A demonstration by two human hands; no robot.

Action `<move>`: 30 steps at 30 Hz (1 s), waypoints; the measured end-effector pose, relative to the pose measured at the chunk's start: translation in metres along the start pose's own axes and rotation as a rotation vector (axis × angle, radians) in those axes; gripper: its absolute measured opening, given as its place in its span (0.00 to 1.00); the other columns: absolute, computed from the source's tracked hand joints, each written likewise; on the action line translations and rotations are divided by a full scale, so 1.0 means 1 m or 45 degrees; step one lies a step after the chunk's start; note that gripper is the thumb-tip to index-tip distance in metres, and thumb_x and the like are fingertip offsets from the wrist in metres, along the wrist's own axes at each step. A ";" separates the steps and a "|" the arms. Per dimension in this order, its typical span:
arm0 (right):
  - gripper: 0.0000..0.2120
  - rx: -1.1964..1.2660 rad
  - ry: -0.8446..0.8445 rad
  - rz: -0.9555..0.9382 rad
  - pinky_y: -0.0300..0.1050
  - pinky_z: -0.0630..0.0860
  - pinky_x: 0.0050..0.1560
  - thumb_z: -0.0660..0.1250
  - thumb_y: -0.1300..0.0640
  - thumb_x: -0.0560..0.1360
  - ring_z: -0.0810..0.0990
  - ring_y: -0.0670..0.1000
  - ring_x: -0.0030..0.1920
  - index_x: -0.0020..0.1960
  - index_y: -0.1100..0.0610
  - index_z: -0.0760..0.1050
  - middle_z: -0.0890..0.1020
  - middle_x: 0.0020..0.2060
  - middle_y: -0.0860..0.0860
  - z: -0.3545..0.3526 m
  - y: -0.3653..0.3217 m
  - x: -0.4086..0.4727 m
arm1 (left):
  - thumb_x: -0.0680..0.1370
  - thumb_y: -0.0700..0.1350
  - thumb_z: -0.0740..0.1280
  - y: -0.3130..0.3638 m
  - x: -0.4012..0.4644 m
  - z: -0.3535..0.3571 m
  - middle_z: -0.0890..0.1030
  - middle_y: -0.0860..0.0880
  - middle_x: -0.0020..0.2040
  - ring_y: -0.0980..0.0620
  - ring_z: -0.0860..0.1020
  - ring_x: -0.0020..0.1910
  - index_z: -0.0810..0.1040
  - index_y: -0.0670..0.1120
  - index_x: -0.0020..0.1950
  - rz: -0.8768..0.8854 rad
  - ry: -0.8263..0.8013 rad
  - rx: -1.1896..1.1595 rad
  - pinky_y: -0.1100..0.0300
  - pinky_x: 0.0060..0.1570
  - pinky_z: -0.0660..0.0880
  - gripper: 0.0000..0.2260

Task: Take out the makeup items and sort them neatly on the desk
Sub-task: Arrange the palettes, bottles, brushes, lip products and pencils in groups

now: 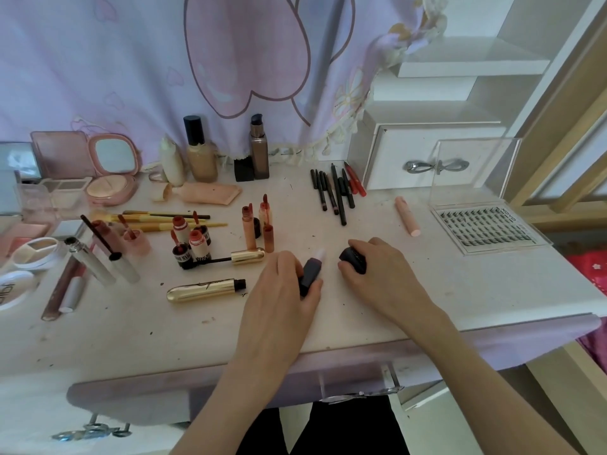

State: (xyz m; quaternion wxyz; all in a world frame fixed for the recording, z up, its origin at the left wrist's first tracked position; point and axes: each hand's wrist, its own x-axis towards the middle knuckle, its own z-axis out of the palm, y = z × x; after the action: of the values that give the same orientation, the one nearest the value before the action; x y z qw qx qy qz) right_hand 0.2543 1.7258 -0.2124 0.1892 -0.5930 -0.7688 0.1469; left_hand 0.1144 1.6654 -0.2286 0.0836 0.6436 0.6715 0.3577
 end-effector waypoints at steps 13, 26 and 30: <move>0.15 0.382 0.001 0.063 0.32 0.71 0.46 0.65 0.56 0.75 0.78 0.45 0.38 0.61 0.55 0.76 0.82 0.50 0.50 -0.005 0.006 0.011 | 0.73 0.51 0.69 -0.001 0.018 0.016 0.68 0.56 0.49 0.58 0.67 0.46 0.71 0.50 0.66 0.049 -0.175 -0.131 0.70 0.46 0.60 0.22; 0.13 0.471 0.068 0.025 0.28 0.66 0.48 0.65 0.60 0.75 0.75 0.42 0.43 0.59 0.55 0.78 0.82 0.52 0.49 0.011 -0.002 0.036 | 0.79 0.43 0.62 0.000 0.041 0.022 0.76 0.45 0.58 0.48 0.72 0.57 0.71 0.42 0.65 0.012 -0.031 0.040 0.62 0.53 0.64 0.15; 0.14 0.572 0.094 0.028 0.34 0.73 0.49 0.65 0.59 0.75 0.77 0.43 0.41 0.61 0.55 0.77 0.82 0.53 0.49 0.011 0.001 0.040 | 0.79 0.42 0.60 0.002 0.047 0.025 0.75 0.44 0.60 0.48 0.72 0.58 0.70 0.42 0.67 0.026 -0.055 0.064 0.59 0.56 0.67 0.16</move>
State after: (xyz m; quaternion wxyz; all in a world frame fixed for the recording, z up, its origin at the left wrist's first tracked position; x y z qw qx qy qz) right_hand 0.2413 1.7651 -0.2176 0.3430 -0.5493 -0.7028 0.2946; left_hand 0.1232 1.7179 -0.2294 0.0782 0.6597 0.6718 0.3276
